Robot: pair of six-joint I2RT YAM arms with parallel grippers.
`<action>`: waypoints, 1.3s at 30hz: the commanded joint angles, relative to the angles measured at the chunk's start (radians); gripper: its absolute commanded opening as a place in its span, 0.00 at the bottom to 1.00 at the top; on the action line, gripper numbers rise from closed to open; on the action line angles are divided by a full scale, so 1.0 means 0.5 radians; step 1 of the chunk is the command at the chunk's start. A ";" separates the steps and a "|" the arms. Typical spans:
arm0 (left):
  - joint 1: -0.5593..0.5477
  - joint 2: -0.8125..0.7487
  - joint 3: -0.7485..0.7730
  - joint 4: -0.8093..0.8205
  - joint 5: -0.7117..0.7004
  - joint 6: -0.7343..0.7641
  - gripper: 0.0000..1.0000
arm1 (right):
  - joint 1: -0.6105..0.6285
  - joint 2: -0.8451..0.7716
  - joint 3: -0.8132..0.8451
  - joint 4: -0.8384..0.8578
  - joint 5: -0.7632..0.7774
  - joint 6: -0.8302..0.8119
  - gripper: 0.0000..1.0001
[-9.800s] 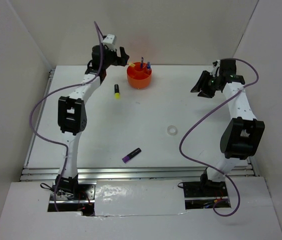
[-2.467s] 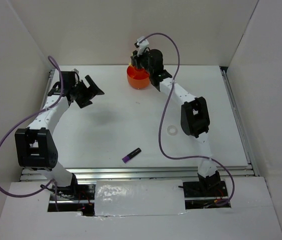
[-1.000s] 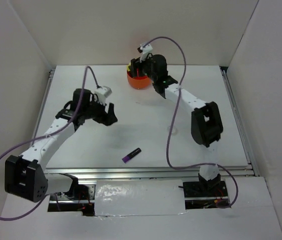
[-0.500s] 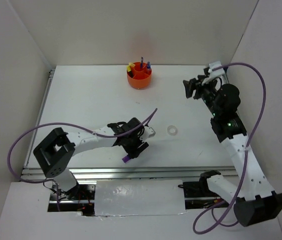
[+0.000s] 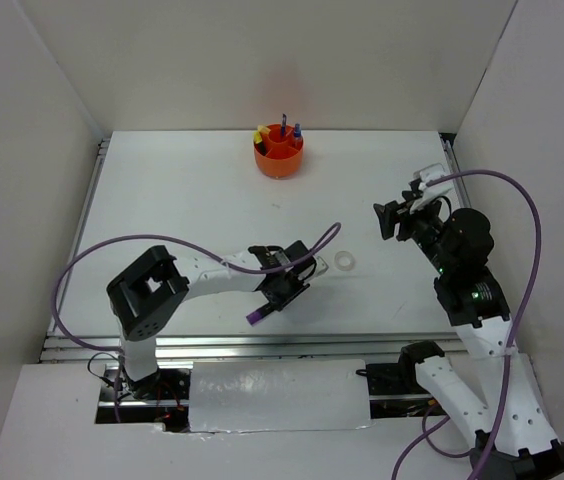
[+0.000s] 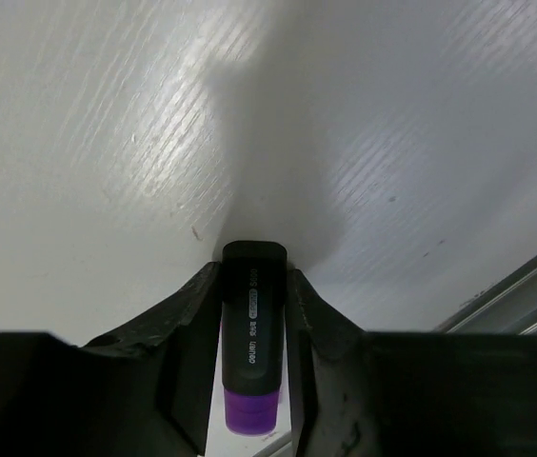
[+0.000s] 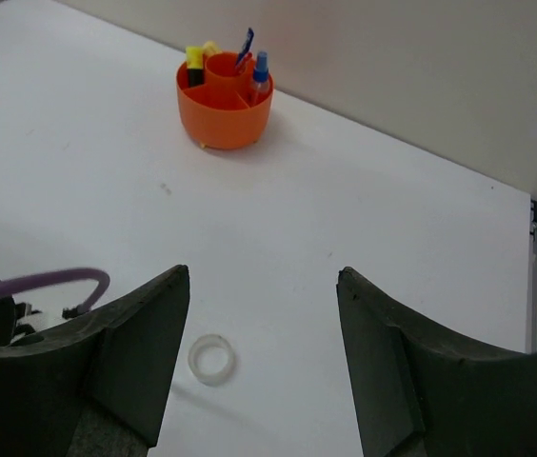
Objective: Sort the stationery into containers
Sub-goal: Grab a piece of stationery with the left arm, then pass the stationery from the left arm to the right
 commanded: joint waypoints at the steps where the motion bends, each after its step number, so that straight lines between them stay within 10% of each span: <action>1: 0.024 0.161 0.025 -0.082 -0.096 -0.042 0.35 | 0.017 -0.043 -0.047 -0.066 -0.038 -0.148 0.70; 8: 0.508 0.121 0.178 -0.162 0.370 -0.116 0.00 | 0.060 -0.041 -0.019 -0.137 -0.216 -0.387 0.71; 16: 1.376 -0.143 0.359 0.218 1.805 -0.970 0.00 | 0.452 0.186 -0.016 -0.171 -0.446 -1.061 0.72; 21: 1.371 -0.094 0.541 -0.064 1.721 -1.125 0.00 | 0.866 0.517 0.082 -0.232 -0.425 -1.687 0.72; 28: 1.429 -0.235 -0.100 0.635 2.168 -1.907 0.00 | 1.213 0.922 0.039 0.081 -0.483 -2.145 0.71; 39: 1.368 -0.250 0.022 0.301 1.972 -1.610 0.00 | 1.333 1.318 0.368 -0.481 -0.771 -2.743 0.70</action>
